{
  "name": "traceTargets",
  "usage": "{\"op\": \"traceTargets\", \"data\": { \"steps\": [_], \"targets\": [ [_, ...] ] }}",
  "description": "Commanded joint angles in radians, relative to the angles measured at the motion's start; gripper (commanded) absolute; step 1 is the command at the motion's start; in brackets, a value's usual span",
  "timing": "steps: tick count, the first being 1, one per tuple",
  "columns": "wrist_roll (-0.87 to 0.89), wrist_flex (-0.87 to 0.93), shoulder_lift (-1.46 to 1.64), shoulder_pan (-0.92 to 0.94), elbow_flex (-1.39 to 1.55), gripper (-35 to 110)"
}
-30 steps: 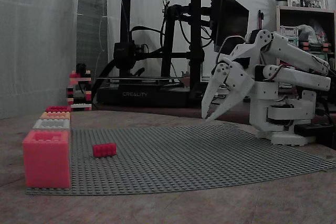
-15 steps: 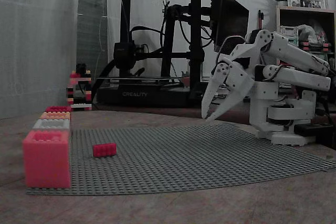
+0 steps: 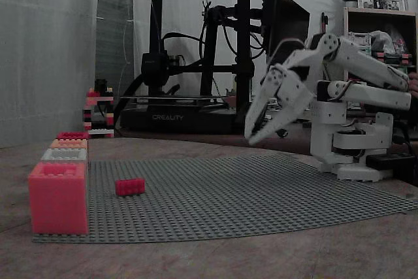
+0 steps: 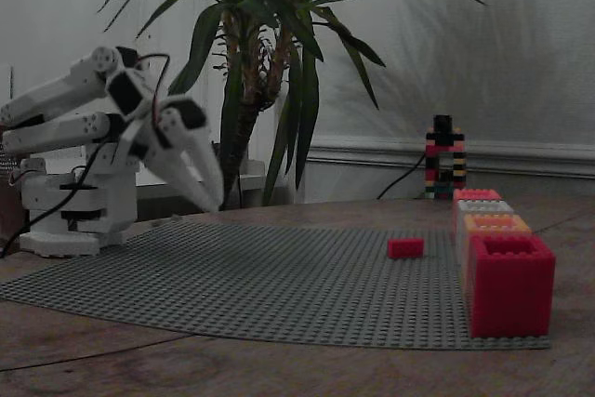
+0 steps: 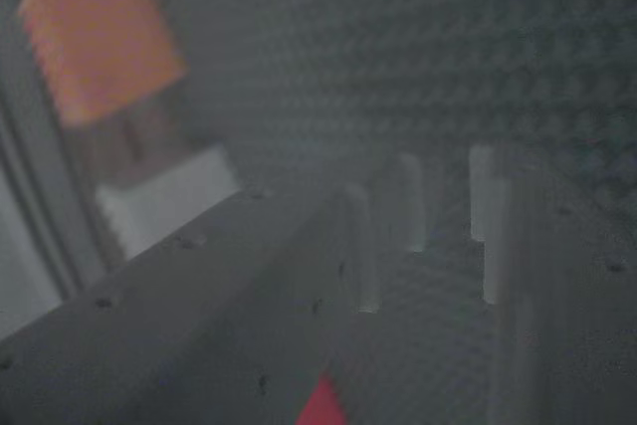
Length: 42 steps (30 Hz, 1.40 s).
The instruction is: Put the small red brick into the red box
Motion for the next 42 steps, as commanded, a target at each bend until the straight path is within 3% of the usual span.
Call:
{"op": "traceTargets", "data": {
  "steps": [1,6,10,19,27,42],
  "targets": [
    [-0.031,-0.054,-0.235,-0.044,-0.239,0],
    [0.000,-0.094,-0.686,-0.063,-0.482,0],
    [0.279,-0.072,-0.977,-0.075,-0.712,0],
    [0.595,0.023,-1.506,-0.173,-1.256,1],
    [0.795,0.012,-1.750,-0.222,-1.499,5],
    [0.933,-0.011,-2.017,-0.250,-1.709,9]
  ]
}}
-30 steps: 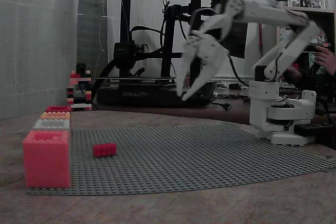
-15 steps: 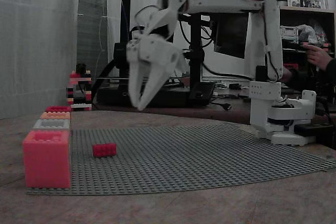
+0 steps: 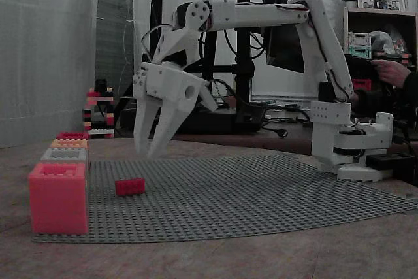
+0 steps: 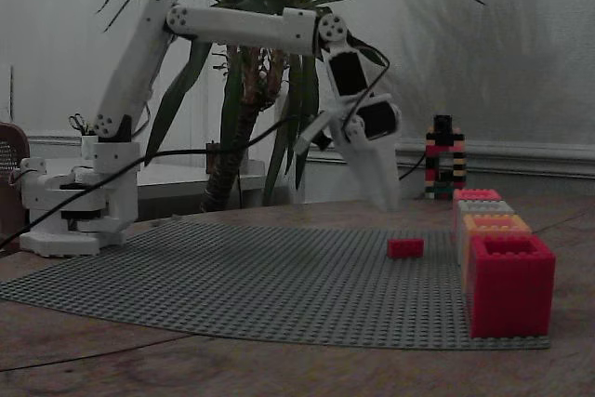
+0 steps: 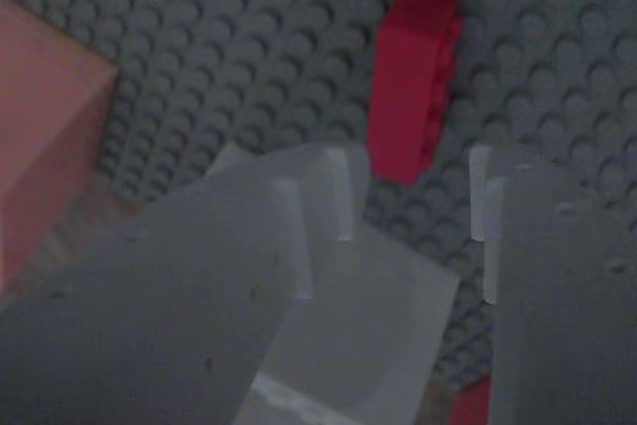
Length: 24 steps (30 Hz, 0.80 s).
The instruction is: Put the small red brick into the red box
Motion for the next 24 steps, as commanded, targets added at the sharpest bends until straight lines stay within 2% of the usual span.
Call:
{"op": "traceTargets", "data": {
  "steps": [1,24],
  "targets": [
    [0.035,-0.002,-0.002,-0.018,-0.097,9],
    [0.072,-0.051,-0.156,0.026,-0.222,12]
  ]
}}
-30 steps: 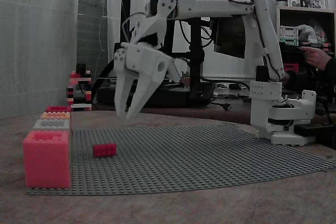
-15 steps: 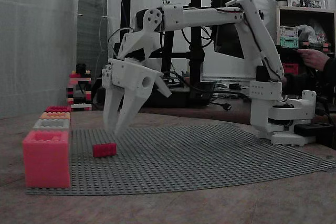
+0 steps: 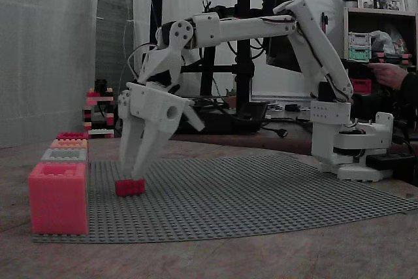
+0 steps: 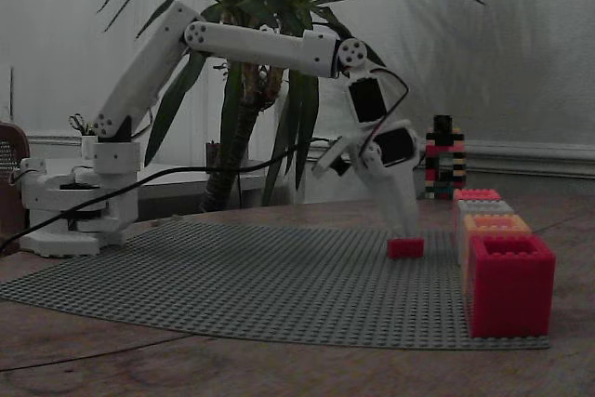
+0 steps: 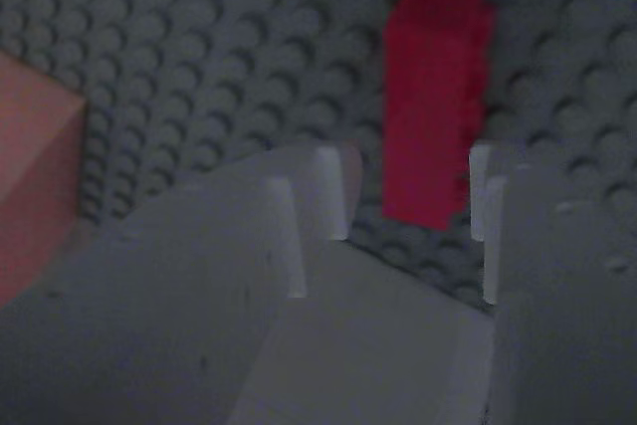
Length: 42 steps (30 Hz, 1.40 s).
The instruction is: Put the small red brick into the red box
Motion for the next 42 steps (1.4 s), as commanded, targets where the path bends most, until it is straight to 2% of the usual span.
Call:
{"op": "traceTargets", "data": {
  "steps": [1,31,36,42],
  "targets": [
    [0.015,-0.002,0.031,0.012,-0.078,13],
    [0.025,0.026,-0.029,0.026,-0.078,11],
    [0.020,0.025,-0.037,0.026,-0.086,1],
    [-0.008,0.028,0.002,0.026,-0.095,0]
  ]
}}
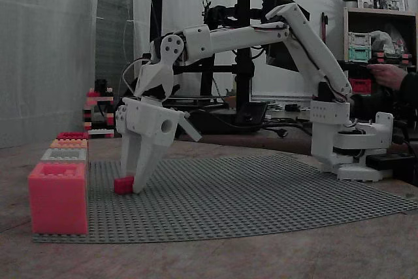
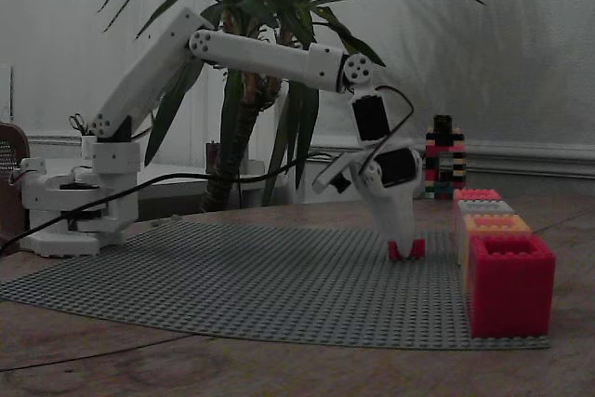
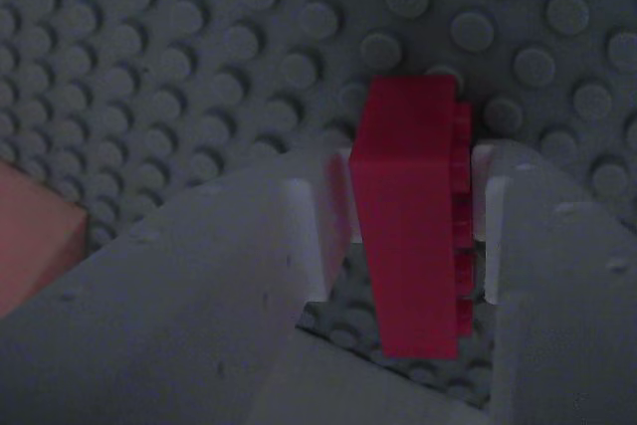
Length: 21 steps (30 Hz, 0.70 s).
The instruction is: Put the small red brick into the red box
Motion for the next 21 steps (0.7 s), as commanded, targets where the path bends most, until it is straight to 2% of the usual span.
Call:
{"op": "traceTargets", "data": {
  "steps": [1,7,12,17,21],
  "targets": [
    [-0.025,0.015,0.098,-0.005,-0.060,0],
    [-0.156,0.044,0.262,0.017,-0.061,0],
    [-0.304,0.086,0.345,0.109,-0.146,0],
    [-0.463,0.091,0.325,0.242,-0.239,0],
    [-0.584,0.028,0.241,0.341,-0.298,0]
  ]
}}
